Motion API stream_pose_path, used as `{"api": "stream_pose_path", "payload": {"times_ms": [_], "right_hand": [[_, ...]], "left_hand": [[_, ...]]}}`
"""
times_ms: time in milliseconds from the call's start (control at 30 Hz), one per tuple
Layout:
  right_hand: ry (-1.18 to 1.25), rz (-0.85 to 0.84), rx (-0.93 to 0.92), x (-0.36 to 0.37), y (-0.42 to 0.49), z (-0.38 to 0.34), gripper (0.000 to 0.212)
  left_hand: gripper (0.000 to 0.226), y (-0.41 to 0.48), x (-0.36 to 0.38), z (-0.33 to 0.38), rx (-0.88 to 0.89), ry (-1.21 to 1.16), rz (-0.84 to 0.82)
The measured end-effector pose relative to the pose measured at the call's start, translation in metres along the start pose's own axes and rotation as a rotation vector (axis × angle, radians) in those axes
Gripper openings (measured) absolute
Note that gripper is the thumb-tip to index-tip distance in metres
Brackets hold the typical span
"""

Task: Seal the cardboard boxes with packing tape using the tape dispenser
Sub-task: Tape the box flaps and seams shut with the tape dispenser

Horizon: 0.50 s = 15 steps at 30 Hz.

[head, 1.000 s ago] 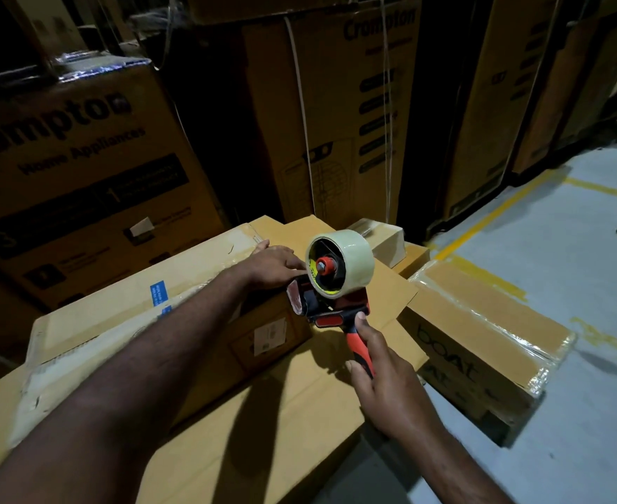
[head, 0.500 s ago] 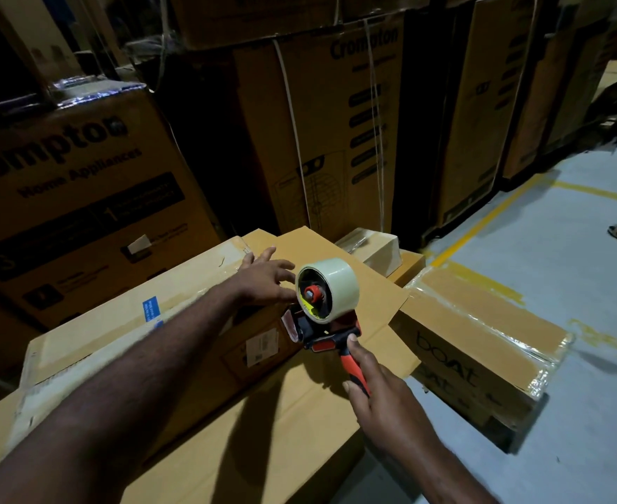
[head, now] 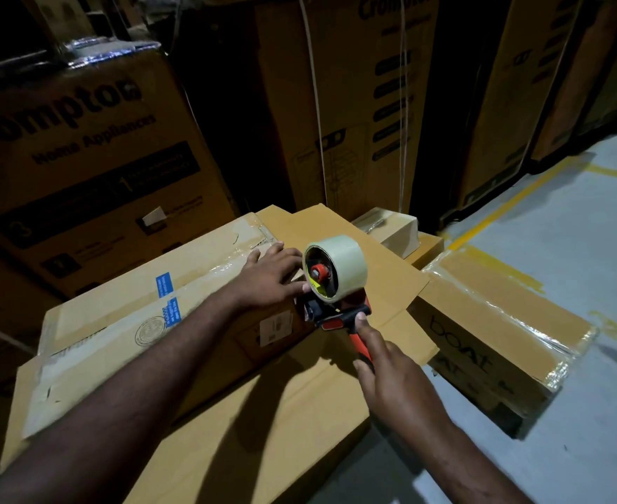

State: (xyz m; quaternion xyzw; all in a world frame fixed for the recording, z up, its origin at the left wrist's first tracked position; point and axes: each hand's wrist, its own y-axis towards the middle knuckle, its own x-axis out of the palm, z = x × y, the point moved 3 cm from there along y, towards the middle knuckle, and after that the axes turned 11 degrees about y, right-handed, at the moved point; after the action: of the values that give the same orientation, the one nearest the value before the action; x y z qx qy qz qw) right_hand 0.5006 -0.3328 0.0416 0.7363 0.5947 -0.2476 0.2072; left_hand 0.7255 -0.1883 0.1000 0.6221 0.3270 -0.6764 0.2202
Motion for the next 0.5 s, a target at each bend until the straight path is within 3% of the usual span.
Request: {"api": "stream_pose_path", "payload": {"times_ms": [167, 400, 500], "right_hand": [[0.162, 0.020, 0.027, 0.001, 0.005, -0.008, 0.065], [-0.057, -0.010, -0.046, -0.003, 0.004, -0.011, 0.070], [0.074, -0.043, 0.047, -0.012, 0.013, -0.008, 0.067]], "left_hand": [[0.057, 0.004, 0.008, -0.003, -0.040, 0.028, 0.068], [0.081, 0.001, 0.008, -0.002, -0.058, 0.022, 0.049], [0.065, 0.003, 0.008, 0.000, -0.076, 0.037, 0.078]]}}
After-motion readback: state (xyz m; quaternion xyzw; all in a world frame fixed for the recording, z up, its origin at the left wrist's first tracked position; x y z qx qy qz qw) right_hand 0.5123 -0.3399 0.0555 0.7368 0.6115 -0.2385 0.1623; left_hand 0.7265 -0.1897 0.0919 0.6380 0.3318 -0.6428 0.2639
